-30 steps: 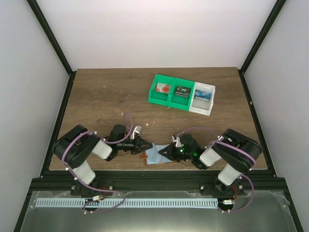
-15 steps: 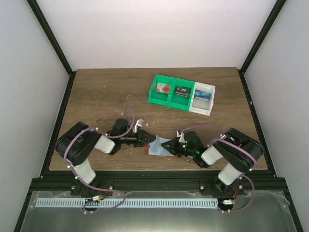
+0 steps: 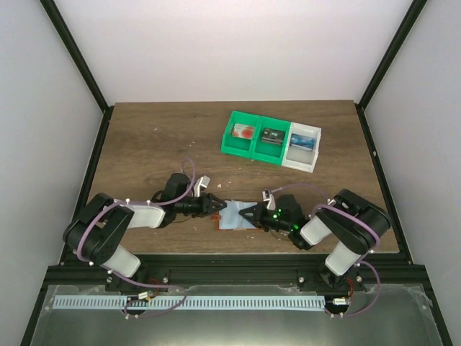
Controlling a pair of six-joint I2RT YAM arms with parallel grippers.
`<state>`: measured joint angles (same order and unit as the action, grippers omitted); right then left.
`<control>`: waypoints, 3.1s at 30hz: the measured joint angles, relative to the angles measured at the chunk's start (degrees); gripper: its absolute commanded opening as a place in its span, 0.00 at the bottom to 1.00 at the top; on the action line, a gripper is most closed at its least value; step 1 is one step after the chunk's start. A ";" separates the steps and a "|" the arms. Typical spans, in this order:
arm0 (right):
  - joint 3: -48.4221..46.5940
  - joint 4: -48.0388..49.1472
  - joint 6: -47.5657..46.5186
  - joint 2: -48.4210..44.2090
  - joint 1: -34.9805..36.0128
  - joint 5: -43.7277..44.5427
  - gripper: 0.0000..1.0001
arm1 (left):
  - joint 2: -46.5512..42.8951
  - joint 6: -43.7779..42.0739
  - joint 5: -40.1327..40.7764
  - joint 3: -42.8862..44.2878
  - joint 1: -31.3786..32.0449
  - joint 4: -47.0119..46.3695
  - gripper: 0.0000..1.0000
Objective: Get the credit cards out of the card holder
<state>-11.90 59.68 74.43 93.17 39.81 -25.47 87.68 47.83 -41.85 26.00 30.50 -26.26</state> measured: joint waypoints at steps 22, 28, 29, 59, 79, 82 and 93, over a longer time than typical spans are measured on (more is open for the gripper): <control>-0.42 2.27 0.00 4.70 0.00 -0.85 0.00 | 6.60 7.50 -6.05 -2.29 1.16 -11.23 0.29; -0.48 3.37 0.04 6.05 0.00 -1.55 0.02 | 6.73 12.22 -7.89 -2.71 2.36 -15.89 0.17; -0.50 3.72 0.07 6.43 0.00 -1.64 0.04 | 6.73 12.96 -8.07 -2.71 2.69 -16.55 0.17; -3.91 -14.64 -7.76 -7.82 -0.09 0.28 0.42 | -5.53 -0.22 5.31 2.21 1.86 11.39 0.71; -29.66 -79.78 -29.79 -55.41 -0.26 28.50 1.00 | -41.51 -17.62 36.37 20.26 1.25 44.57 1.00; -32.37 -84.74 -31.15 -58.75 -0.26 31.43 1.00 | -46.56 -18.43 36.61 20.26 1.25 45.13 1.00; -34.47 -92.30 -31.98 -60.24 -0.26 33.68 1.00 | -48.81 -17.94 32.50 17.62 1.25 45.99 1.00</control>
<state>-46.37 -32.62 42.46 32.93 39.55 8.21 38.87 29.89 -9.34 43.62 31.75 19.73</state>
